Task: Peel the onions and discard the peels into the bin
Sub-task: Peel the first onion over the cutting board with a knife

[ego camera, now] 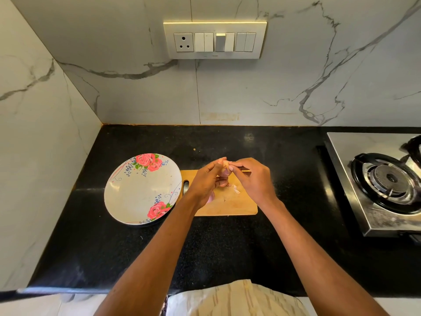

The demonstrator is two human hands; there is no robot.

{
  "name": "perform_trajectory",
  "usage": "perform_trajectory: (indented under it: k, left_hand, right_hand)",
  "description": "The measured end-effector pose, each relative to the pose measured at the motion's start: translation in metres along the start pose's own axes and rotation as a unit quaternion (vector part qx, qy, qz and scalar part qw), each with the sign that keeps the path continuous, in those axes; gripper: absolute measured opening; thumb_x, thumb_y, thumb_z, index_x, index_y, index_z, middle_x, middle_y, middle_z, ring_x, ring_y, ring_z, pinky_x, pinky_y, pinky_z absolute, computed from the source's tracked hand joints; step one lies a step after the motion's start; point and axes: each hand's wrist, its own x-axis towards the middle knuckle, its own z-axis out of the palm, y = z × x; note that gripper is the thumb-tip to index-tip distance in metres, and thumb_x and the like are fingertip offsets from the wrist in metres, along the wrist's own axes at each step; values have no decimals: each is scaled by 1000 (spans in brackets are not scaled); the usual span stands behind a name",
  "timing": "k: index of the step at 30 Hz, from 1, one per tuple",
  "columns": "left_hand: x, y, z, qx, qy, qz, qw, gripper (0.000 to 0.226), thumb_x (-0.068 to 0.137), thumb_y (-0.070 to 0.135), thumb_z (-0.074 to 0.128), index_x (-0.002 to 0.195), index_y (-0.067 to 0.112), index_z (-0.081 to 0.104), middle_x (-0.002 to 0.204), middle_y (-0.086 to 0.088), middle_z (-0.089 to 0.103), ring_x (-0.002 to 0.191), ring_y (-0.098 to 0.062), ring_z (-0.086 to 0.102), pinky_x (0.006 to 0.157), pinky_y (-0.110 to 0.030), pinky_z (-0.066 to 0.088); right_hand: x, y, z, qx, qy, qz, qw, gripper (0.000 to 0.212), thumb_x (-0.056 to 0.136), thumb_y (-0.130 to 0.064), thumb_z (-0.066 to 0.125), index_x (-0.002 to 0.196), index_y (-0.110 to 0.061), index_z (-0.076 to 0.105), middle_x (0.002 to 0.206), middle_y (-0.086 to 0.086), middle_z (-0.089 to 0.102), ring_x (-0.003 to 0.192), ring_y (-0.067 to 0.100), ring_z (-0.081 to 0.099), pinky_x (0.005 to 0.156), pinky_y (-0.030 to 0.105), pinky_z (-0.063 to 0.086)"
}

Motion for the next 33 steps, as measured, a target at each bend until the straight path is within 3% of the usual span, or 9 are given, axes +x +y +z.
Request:
perform_trajectory:
  k: [5, 18, 25, 29, 33]
  left_hand:
    - [0, -1, 1, 22, 3, 9, 1000, 36, 106, 33, 46, 137, 21, 61, 105, -3, 72, 97, -16, 67, 65, -13, 54]
    - [1, -4, -1, 35, 18, -6, 999, 39, 106, 39, 44, 132, 20, 66, 113, -4, 73, 106, -23, 69, 70, -15, 56]
    - [4, -1, -3, 50, 26, 7, 998, 34, 106, 40, 44, 130, 27, 65, 104, 5, 74, 99, -12, 69, 73, -18, 55]
    - [6, -2, -3, 70, 22, 12, 997, 36, 106, 40, 44, 134, 27, 64, 110, 3, 74, 107, -17, 68, 82, -21, 54]
    - [5, -4, -6, 78, 7, 15, 997, 38, 106, 39, 45, 136, 24, 62, 111, -2, 73, 105, -20, 69, 76, -18, 56]
  right_hand:
    - [-1, -3, 2, -2, 0, 5, 1000, 17, 92, -22, 75, 107, -16, 77, 101, -1, 72, 86, -6, 60, 76, 2, 46]
    - [-1, -4, 5, -24, -2, 18, 1000, 13, 94, -21, 72, 105, -16, 76, 100, -2, 73, 88, 3, 63, 76, 1, 45]
    - [-1, -8, 3, 21, -17, 26, 999, 20, 93, -23, 73, 112, -18, 75, 105, -11, 68, 91, -9, 61, 78, 3, 46]
    - [-3, -7, 6, 37, 2, 39, 999, 16, 90, -21, 76, 106, -18, 76, 101, -11, 67, 90, -11, 61, 76, 3, 47]
    - [-4, -6, 8, 32, 10, 37, 999, 13, 91, -20, 75, 104, -17, 75, 98, -12, 66, 93, -14, 59, 75, 2, 45]
